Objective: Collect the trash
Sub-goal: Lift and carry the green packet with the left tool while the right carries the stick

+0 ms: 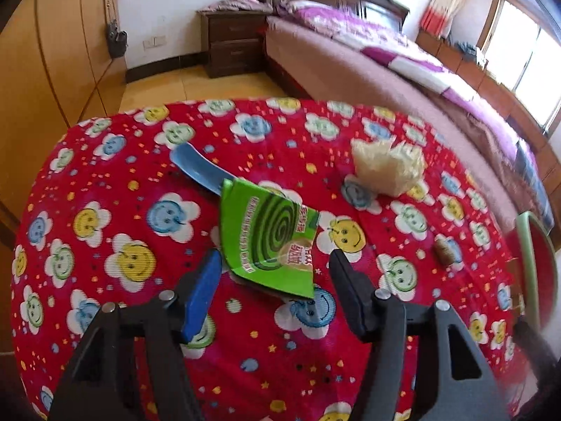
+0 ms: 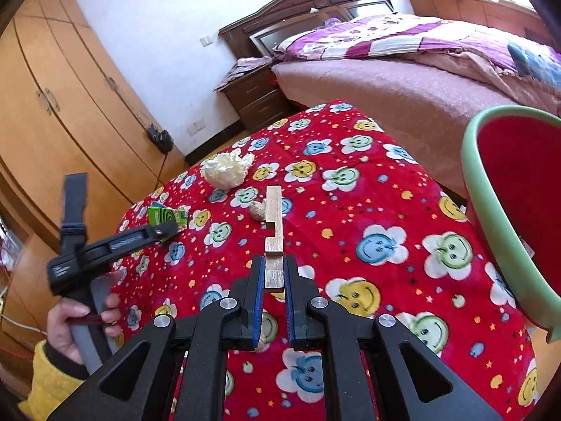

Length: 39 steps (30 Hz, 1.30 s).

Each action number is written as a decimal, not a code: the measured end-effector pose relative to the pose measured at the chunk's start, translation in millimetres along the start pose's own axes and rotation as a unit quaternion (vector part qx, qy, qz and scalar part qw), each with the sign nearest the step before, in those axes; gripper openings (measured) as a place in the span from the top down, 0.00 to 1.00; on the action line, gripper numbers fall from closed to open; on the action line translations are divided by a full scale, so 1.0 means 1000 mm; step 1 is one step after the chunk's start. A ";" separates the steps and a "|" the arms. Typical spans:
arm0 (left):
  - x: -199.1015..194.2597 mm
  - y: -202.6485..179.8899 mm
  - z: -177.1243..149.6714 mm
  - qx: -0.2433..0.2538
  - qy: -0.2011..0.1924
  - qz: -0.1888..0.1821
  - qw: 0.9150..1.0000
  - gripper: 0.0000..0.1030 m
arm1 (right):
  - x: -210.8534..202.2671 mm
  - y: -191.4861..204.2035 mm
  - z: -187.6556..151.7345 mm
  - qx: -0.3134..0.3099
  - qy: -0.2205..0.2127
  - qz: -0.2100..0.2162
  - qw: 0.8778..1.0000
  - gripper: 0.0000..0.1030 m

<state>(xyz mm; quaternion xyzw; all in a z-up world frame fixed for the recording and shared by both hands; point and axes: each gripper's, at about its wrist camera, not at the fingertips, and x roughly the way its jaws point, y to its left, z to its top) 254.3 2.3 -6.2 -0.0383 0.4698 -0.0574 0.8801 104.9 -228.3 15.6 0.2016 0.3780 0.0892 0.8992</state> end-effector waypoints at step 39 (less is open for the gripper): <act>-0.111 -0.122 -0.060 0.088 -0.070 -0.115 0.987 0.48 | -0.119 -0.063 -0.028 0.078 -0.092 -0.027 0.992 0.90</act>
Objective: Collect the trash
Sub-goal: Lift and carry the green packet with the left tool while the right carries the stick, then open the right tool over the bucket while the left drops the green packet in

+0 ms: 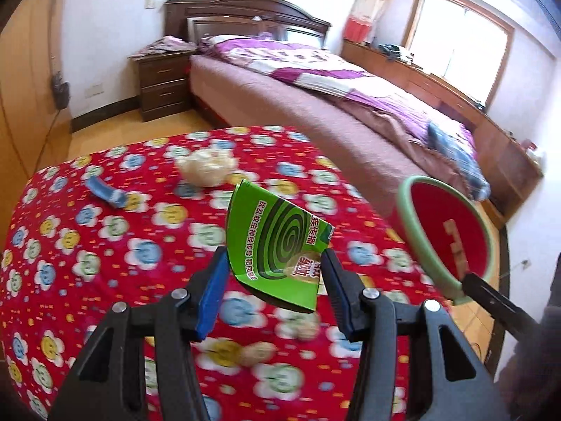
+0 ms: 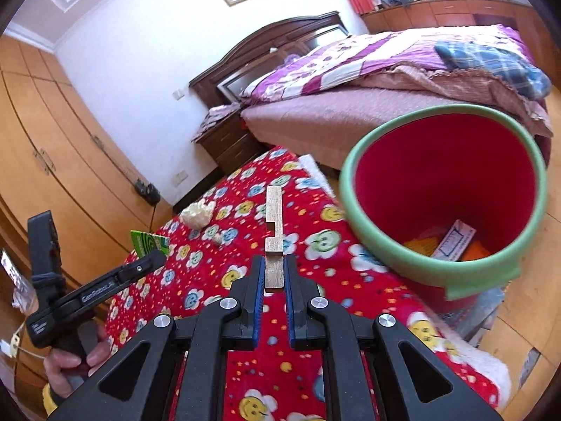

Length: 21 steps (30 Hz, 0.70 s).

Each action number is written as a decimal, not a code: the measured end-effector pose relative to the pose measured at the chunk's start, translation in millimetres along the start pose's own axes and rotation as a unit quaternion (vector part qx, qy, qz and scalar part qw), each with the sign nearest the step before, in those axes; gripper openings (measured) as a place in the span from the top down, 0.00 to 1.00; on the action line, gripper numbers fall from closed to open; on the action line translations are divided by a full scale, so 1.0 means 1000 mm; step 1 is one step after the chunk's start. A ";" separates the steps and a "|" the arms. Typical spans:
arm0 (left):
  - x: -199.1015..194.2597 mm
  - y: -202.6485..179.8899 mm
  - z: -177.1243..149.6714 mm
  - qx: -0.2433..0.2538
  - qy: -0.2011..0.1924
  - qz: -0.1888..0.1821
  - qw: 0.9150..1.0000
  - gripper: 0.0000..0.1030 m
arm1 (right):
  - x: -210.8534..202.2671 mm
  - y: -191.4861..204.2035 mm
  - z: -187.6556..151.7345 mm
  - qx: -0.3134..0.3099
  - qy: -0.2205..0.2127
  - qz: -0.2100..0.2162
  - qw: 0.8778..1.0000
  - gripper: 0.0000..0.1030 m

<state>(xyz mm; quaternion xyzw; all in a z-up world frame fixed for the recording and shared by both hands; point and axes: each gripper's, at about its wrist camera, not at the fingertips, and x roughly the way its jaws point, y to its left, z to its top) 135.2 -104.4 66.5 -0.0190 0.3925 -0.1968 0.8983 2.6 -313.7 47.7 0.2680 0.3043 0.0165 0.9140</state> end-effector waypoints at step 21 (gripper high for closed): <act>0.049 -0.137 0.005 0.094 0.032 -0.072 0.992 0.48 | -0.037 -0.107 0.014 0.103 -0.048 -0.055 0.992 0.90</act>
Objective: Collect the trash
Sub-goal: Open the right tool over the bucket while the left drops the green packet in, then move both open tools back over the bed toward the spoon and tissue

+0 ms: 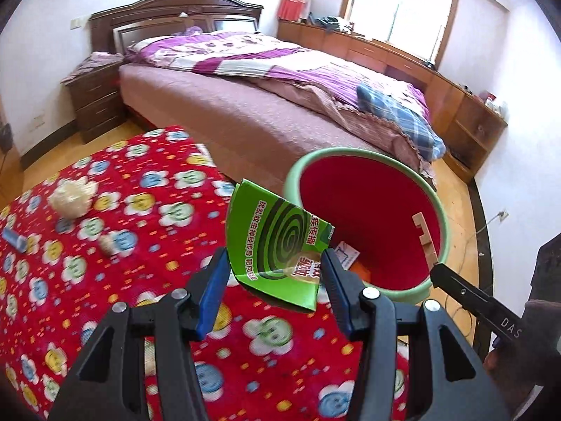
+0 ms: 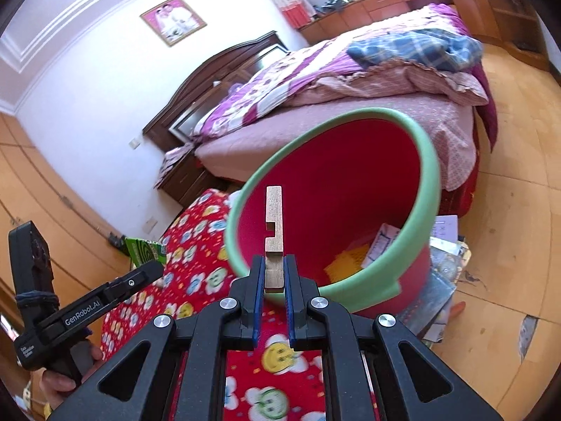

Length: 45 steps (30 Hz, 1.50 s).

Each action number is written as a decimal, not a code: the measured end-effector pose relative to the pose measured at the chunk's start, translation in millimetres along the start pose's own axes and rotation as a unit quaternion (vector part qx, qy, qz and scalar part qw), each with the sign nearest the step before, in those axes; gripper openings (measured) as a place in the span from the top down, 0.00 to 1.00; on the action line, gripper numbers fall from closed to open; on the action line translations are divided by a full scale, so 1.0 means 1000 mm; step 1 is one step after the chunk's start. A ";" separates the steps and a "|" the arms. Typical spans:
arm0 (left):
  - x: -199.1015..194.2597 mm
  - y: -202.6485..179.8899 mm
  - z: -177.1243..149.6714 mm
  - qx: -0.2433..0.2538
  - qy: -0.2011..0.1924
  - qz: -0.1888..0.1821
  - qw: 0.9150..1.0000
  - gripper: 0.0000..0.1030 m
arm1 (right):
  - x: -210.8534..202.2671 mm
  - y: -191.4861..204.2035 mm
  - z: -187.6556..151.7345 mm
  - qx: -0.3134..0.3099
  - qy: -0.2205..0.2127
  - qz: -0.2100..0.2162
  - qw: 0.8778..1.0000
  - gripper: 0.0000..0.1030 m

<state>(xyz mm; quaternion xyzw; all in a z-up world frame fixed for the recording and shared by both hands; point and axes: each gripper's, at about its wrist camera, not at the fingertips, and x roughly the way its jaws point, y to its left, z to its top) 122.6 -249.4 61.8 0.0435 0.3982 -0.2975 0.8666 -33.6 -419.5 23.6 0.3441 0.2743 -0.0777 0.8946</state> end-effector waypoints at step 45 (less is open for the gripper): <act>0.016 0.003 0.012 0.006 0.008 0.006 1.000 0.47 | 0.024 -0.009 0.030 -0.032 0.012 -0.025 0.999 0.67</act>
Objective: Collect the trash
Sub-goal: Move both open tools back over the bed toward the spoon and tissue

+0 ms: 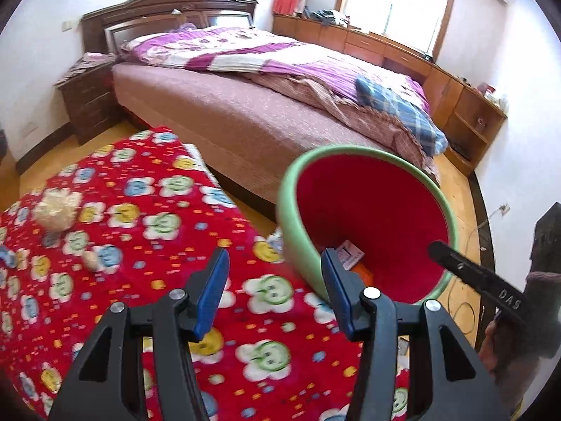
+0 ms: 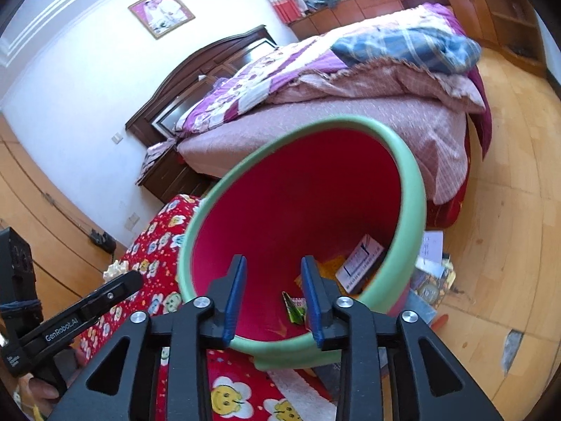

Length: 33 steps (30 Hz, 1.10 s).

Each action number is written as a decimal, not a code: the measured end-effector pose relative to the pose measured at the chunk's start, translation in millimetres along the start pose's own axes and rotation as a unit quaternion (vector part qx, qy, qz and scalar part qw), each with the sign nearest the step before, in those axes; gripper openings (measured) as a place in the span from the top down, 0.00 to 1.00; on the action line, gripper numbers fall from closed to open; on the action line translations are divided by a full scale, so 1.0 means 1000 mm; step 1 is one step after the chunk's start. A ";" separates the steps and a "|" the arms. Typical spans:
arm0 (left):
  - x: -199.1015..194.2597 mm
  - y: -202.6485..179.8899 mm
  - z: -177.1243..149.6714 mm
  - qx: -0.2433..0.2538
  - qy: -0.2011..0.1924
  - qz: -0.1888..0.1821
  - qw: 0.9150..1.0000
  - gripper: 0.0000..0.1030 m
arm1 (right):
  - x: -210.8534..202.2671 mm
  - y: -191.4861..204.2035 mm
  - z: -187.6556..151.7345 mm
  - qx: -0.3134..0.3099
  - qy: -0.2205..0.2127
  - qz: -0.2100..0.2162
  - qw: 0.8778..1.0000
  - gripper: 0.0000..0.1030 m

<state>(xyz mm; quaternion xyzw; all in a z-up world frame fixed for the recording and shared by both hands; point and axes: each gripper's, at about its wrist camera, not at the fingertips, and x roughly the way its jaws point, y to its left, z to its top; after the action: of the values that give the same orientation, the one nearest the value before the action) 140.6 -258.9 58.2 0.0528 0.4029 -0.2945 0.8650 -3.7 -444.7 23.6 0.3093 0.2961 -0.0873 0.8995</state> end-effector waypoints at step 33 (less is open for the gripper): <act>-0.118 0.236 0.002 -0.145 -0.028 0.165 0.975 0.47 | 0.032 0.219 0.004 -0.207 0.077 0.051 0.974 0.56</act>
<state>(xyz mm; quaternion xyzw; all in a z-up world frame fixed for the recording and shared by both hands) 213.4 -10.4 110.8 -0.0154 0.4025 -0.0878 0.9111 98.3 -272.7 117.5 0.1363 0.3604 0.0458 0.9216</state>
